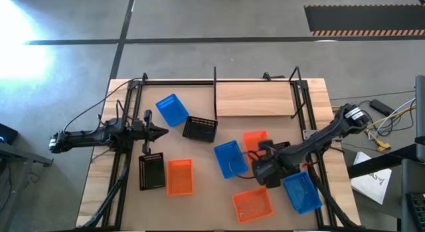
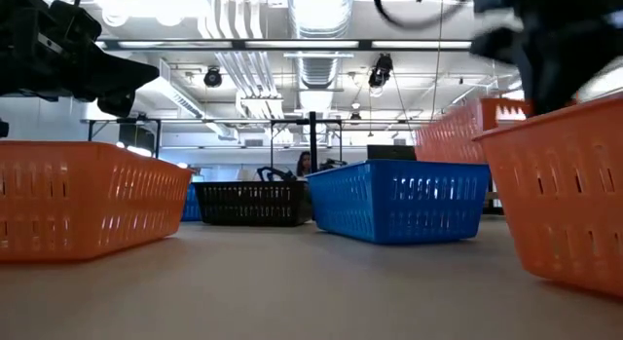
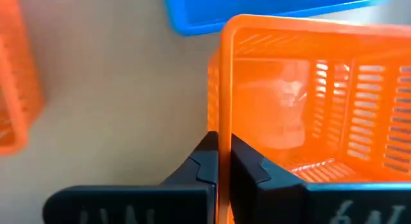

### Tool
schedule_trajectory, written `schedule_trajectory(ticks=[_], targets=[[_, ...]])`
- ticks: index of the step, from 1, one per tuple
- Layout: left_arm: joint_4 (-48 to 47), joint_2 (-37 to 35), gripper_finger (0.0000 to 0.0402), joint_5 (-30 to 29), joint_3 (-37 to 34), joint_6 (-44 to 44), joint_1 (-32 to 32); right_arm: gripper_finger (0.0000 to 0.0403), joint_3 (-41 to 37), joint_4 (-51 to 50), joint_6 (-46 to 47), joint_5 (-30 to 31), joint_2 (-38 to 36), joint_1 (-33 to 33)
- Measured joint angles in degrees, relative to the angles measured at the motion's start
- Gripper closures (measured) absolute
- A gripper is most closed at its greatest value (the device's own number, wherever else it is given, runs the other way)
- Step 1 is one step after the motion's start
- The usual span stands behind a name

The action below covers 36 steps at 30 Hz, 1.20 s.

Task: Stack baskets on shelf by color
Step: Put the top right orange bin on the shelf

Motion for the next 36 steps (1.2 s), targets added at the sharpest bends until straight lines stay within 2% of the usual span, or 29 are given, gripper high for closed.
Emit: schedule_trajectory(ticks=[5, 9, 12, 17, 21, 27, 31, 36], targets=[[0.0, 0.0, 0.0402, 0.0, 0.0, 0.0, 0.0, 0.0394, 5.1, -8.2, -1.8, 7.9, -5.6, -3.6], [0.0, 0.0, 0.0402, 0.0, 0.0, 0.0, 0.0, 0.0394, 3.8, -8.6, -13.3, 8.6, -10.8, -14.6], [0.0, 0.0, 0.0402, 0.0, 0.0, 0.0, 0.0, 0.0394, 1.4, -8.7, -24.3, 5.0, -13.5, -27.1], [0.0, 0.0, 0.0402, 0.0, 0.0, 0.0, 0.0, 0.0394, -3.9, -8.7, -38.6, -6.6, -14.9, -47.6], [0.0, 0.0, 0.0402, 0.0, 0.0, 0.0, 0.0, 0.0394, -7.7, -8.6, -45.7, -8.2, -14.9, -58.0], [0.0, 0.0, 0.0402, 0.0, 0.0, 0.0, 0.0, 0.0394, -11.0, -5.9, -52.2, -8.4, -15.1, -64.2], [0.0, 0.0, 0.0402, 0.0, 0.0, 0.0, 0.0, 0.0394, -12.4, -2.3, -53.8, -8.0, -15.2, -65.5], [0.0, 0.0, 0.0402, 0.0, 0.0, 0.0, 0.0, 0.0389, -12.5, -2.2, -54.5, -3.8, -15.0, -65.6]])
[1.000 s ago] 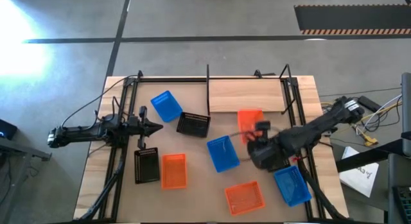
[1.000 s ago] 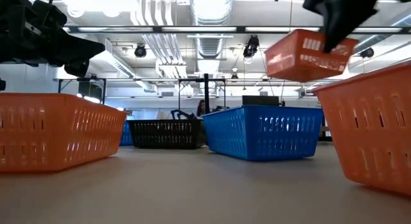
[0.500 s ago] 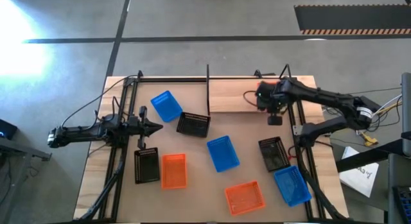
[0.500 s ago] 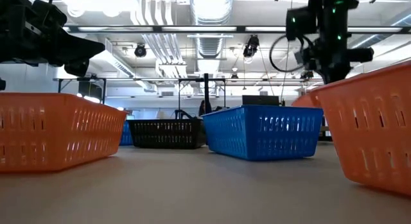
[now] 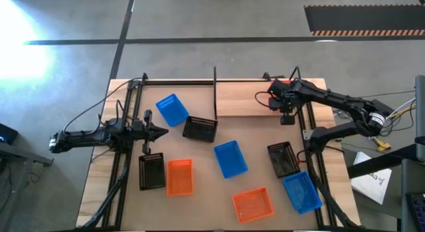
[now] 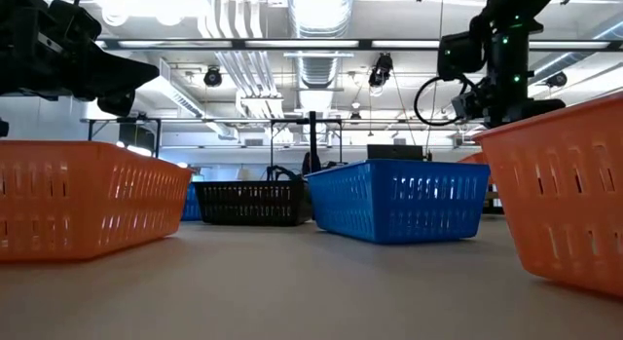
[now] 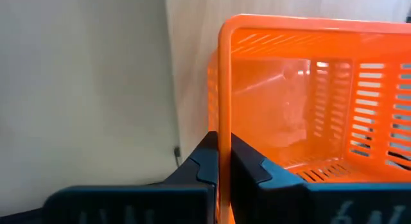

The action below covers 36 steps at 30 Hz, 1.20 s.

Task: Stack baskets on shelf by color
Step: Put the top right orange bin on the shelf, then put the middle blue bin on the shelf

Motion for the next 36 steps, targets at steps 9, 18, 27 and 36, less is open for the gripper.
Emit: schedule_trajectory(ticks=[9, 18, 27, 36], targets=[[0.0, 0.0, 0.0402, 0.0, 0.0, 0.0, 0.0, 0.0299, 0.0, 0.1, 0.2, 4.1, -1.0, 0.0], [0.0, 0.0, 0.0402, 0.0, 0.0, 0.0, 0.0, 0.0261, 2.9, -1.7, 7.8, 6.2, -5.3, 1.0], [0.0, 0.0, 0.0402, 0.0, 0.0, 0.0, 0.0, 0.0273, 1.9, 1.3, 14.5, -9.4, -6.8, 2.5], [0.0, 0.0, 0.0402, 0.0, 0.0, 0.0, 0.0, 0.0282, -1.8, 12.5, 30.5, -18.1, -8.3, 19.4]])
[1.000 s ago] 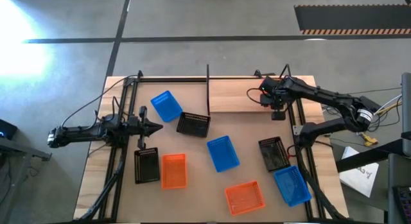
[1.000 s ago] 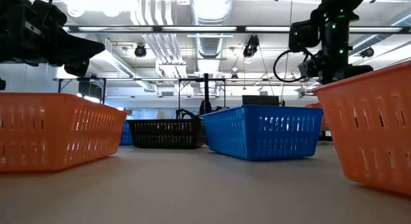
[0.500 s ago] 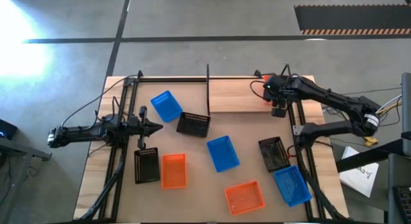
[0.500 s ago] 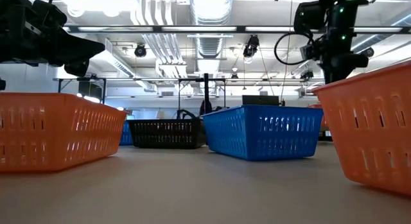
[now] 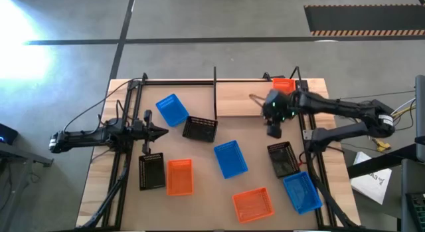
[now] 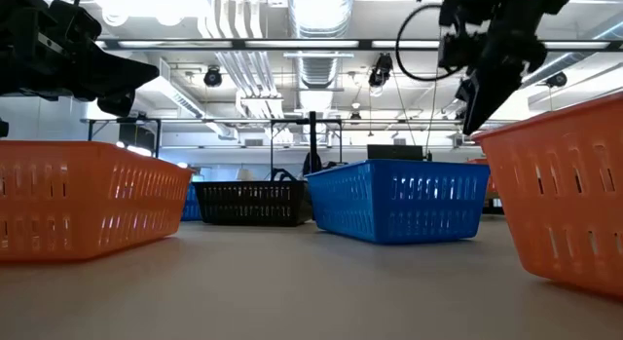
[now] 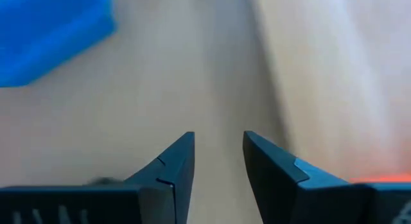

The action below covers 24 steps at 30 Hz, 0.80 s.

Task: Stack baskets on shelf by color
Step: Put the middle blue bin on the shelf

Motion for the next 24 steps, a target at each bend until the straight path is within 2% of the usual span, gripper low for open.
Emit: schedule_trajectory(ticks=[7, 12, 16, 20, 24], targets=[[0.0, 0.0, 0.0402, 0.0, 0.0, 0.0, 0.0, 0.0287, -1.8, 1.4, 18.3, 9.5, -1.1, 21.2], [0.0, 0.0, 0.0402, 0.0, 0.0, 0.0, 0.0, 0.0275, -2.6, 6.1, 26.4, 17.3, 1.2, 32.2], [0.0, 0.0, 0.0402, 0.0, 0.0, 0.0, 0.0, 0.0248, -2.7, 14.4, 26.7, 18.2, 5.6, 36.3], [0.0, 0.0, 0.0402, 0.0, 0.0, 0.0, 0.0, 0.0212, -2.7, 24.4, 23.1, 18.0, 11.2, 38.1], [0.0, 0.0, 0.0402, 0.0, 0.0, 0.0, 0.0, 0.0199, -2.7, 31.7, 17.2, 11.6, 16.1, 38.4]])
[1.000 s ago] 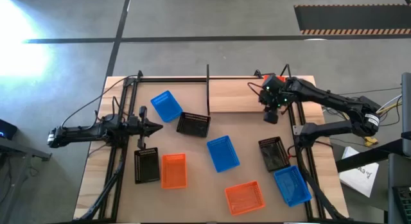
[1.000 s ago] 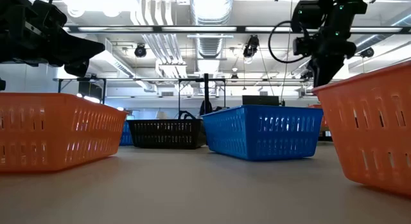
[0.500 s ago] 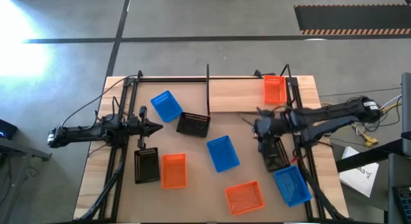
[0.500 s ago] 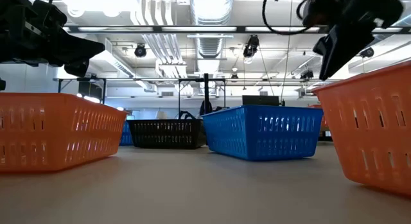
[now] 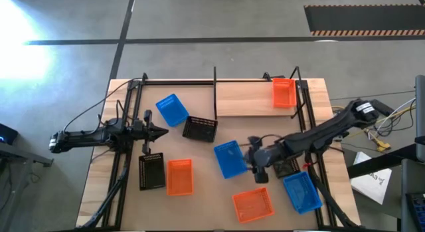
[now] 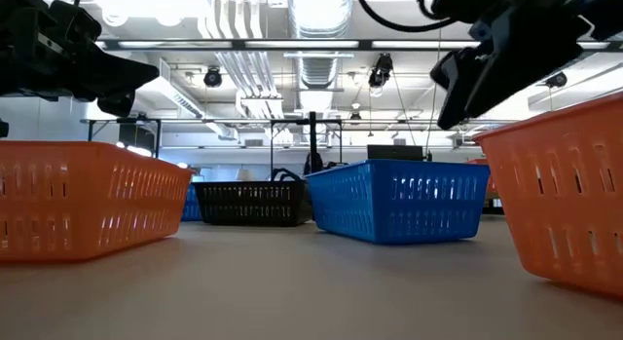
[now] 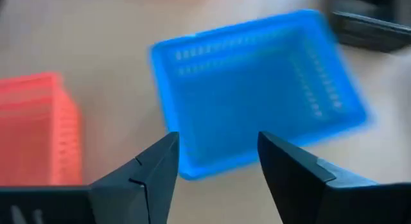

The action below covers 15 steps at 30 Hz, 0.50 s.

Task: Stack baskets on shelf by color
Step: Put the middle blue bin on the shelf

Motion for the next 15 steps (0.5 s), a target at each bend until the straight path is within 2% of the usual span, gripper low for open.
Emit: schedule_trajectory(ticks=[7, 15], targets=[[0.0, 0.0, 0.0402, 0.0, 0.0, 0.0, 0.0, 0.0217, 2.5, 3.4, -4.6, -4.9, 8.2, 0.0], [0.0, 0.0, 0.0402, 0.0, 0.0, 0.0, 0.0, 0.0267, 7.2, 3.3, -5.7, -4.9, 16.6, 0.0]])
